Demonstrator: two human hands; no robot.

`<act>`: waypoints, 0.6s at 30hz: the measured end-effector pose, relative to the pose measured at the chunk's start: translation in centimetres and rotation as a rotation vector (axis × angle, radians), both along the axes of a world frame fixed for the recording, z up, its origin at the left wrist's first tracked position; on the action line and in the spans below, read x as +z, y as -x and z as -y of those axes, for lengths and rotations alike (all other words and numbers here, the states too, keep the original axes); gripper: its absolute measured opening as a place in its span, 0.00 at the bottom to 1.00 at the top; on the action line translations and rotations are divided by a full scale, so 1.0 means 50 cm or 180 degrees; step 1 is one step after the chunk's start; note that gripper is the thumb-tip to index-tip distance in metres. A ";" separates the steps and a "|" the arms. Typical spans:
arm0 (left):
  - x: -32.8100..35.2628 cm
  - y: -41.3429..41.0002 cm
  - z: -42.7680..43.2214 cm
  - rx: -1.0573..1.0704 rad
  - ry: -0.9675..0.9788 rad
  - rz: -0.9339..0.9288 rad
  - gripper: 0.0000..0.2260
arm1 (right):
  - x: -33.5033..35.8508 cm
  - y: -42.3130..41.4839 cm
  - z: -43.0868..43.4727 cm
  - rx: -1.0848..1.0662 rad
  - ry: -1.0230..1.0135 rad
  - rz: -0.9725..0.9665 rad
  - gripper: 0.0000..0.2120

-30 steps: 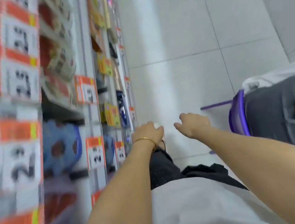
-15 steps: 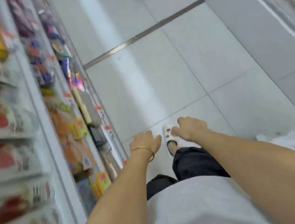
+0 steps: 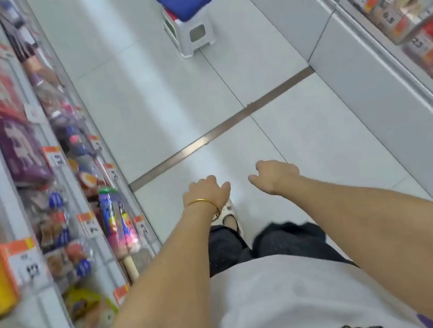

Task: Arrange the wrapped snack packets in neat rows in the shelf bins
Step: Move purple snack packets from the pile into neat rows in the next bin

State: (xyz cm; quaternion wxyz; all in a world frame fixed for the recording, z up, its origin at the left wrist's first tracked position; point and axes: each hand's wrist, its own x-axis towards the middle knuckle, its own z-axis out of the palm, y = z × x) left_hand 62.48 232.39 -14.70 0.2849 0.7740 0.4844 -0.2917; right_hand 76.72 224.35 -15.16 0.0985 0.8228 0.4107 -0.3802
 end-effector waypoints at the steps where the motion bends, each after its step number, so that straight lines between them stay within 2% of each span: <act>1: 0.008 -0.029 -0.078 -0.0052 -0.0011 -0.0016 0.23 | 0.004 -0.027 -0.070 -0.0040 -0.0012 -0.0022 0.19; 9: 0.028 -0.268 -0.558 -0.0493 0.0002 -0.0119 0.23 | 0.016 -0.244 -0.507 -0.0514 0.0022 -0.0162 0.22; 13: 0.012 -0.380 -0.804 -0.0471 -0.0072 -0.0156 0.23 | -0.009 -0.351 -0.759 -0.0329 0.0006 -0.0123 0.19; 18: 0.049 -0.498 -1.071 -0.0441 -0.0106 -0.0063 0.23 | 0.015 -0.463 -1.034 -0.0344 -0.0156 -0.0121 0.22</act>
